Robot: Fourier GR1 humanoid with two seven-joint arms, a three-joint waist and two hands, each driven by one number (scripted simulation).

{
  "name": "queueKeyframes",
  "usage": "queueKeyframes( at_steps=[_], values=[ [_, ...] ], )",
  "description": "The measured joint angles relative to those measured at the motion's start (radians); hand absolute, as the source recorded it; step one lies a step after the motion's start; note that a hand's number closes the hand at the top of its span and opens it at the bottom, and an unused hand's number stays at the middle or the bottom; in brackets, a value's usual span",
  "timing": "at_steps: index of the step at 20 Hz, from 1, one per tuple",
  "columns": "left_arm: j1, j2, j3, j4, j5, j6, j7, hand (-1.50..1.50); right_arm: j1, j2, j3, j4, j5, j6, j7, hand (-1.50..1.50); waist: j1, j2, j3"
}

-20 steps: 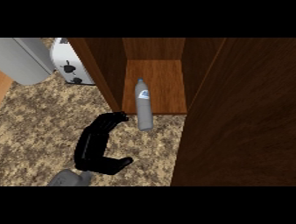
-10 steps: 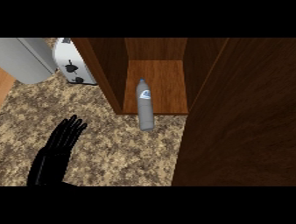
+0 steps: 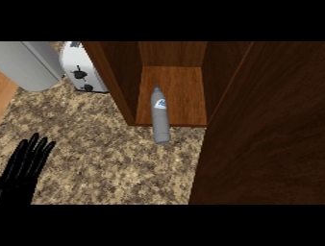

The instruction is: Pick up the bottled water, place it into the cabinet and close the cabinet

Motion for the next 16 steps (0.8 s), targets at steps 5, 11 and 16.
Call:
queueKeyframes(
  at_steps=[5, 11, 16],
  values=[
    [0.052, 0.05, 0.026, -0.05, 0.016, -0.033, -0.002, -1.5, -0.133, 0.027, 0.152, 0.012, 0.029, -0.098, 0.042, 1.5, 0.001, -0.005, -0.001],
    [0.089, 0.115, 0.076, -0.109, 0.054, -0.06, 0.025, -1.5, -0.338, 0.113, 0.33, 0.048, 0.205, -0.257, 0.097, 1.5, 0.007, -0.007, -0.002],
    [0.123, 0.159, 0.116, -0.173, 0.087, -0.075, 0.05, -1.5, -0.511, 0.263, 0.499, 0.136, 0.443, -0.44, 0.153, 1.5, 0.013, -0.004, 0.0]
  ],
)
